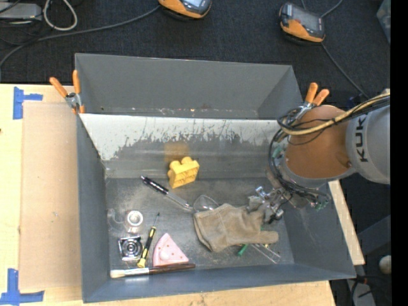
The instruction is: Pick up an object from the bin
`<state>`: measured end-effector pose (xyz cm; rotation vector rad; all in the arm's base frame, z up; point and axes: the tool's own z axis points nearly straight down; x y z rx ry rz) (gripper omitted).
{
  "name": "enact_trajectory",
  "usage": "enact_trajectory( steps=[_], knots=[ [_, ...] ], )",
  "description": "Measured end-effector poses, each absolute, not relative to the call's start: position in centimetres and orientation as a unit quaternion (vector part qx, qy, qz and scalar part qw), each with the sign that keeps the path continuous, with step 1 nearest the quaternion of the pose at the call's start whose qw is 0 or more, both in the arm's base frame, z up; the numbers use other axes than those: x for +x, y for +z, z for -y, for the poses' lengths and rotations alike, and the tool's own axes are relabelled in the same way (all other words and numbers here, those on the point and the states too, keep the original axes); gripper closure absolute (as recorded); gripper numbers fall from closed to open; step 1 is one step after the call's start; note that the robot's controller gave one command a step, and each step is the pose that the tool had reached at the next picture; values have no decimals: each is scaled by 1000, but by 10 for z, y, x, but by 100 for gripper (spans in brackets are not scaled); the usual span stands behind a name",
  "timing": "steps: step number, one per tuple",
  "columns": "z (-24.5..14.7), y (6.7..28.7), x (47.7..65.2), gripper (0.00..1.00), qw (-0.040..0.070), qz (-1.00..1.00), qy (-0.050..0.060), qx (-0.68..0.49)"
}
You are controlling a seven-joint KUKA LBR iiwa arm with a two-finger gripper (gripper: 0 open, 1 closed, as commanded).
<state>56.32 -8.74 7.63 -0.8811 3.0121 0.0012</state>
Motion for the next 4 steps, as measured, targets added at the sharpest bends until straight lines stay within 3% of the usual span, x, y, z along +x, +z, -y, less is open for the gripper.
enact_trajectory(
  steps=[2,3,4],
  knots=[
    [86,101,563,100,2,-960,1,-282],
    [85,132,561,100,-1,-960,3,-281],
    [85,159,564,100,3,-960,1,-281]
  ],
)
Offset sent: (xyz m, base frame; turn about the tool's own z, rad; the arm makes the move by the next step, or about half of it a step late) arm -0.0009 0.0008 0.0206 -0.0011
